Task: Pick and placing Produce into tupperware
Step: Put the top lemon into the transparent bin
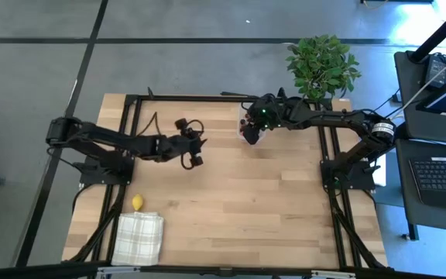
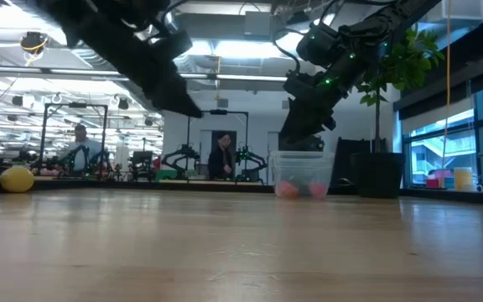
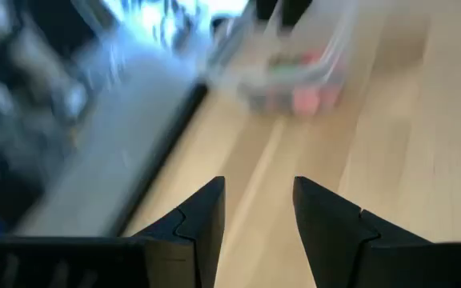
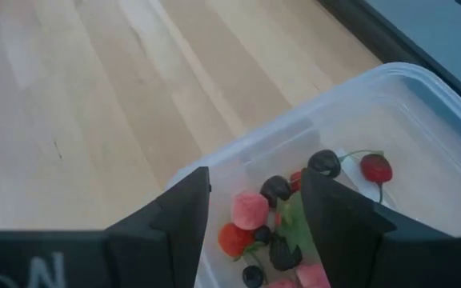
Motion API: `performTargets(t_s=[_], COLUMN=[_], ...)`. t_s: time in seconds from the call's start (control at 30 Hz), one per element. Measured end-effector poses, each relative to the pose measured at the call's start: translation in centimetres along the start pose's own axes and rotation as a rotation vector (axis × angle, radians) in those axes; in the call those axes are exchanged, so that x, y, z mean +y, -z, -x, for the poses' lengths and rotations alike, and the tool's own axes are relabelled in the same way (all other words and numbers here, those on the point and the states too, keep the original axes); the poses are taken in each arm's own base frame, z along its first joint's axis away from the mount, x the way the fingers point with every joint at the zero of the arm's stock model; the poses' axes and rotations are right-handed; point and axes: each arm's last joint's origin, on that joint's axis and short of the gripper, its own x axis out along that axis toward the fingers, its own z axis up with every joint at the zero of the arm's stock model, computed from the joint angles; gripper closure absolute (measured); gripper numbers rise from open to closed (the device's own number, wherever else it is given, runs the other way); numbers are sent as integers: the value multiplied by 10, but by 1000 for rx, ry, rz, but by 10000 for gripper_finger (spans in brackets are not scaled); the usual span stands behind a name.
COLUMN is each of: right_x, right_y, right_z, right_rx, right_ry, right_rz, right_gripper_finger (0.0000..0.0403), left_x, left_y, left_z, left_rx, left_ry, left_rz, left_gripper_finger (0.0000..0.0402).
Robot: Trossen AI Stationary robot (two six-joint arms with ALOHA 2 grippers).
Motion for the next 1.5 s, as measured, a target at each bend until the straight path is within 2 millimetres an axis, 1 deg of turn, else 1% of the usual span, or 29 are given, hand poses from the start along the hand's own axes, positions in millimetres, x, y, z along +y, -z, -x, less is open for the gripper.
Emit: performTargets(t_s=[0.13, 0.27, 0.33, 0.47, 0.53, 0.6, 0.77, 0.9, 1.07, 1.3, 1.4, 1.5], right_x=[0, 0, 0, 0, 0, 0, 0, 0, 0, 0, 0, 0], right_y=[-1, -1, -1, -1, -1, -1, -1, -1, -1, -1, -1, -1], right_z=[0, 0, 0, 0, 0, 0, 0, 0, 0, 0, 0, 0], right_rx=[-14, -15, -15, -15, -15, -15, -15, -15, -15, -12, -12, -11], right_ry=[-2, -3, -2, -3, -3, -3, -2, -2, -1, -1, -1, -1], right_rz=[2, 2, 3, 4, 4, 5, 51, 58, 77, 83, 83, 81], right_gripper_finger=[204, 204, 204, 204, 204, 204, 204, 204, 204, 204, 204, 204], left_x=[16, 29, 35, 51, 59, 66, 74, 76, 76, 76, 75, 77], left_y=[-6, -8, -7, -2, 4, 10, 12, 8, 7, 8, 9, 12], left_z=[13, 21, 23, 33, 38, 40, 36, 30, 29, 30, 31, 32], left_rx=[189, 358, 429, 642, 741, 793, 804, 761, 741, 760, 779, 817], left_ry=[-13, -31, -24, -64, -124, -170, -193, -149, -151, -158, -140, -138], left_rz=[133, 168, 213, 354, 381, 385, 379, 307, 347, 355, 362, 379], left_gripper_finger=[259, 259, 259, 258, 252, 239, 217, 217, 218, 217, 202, 169])
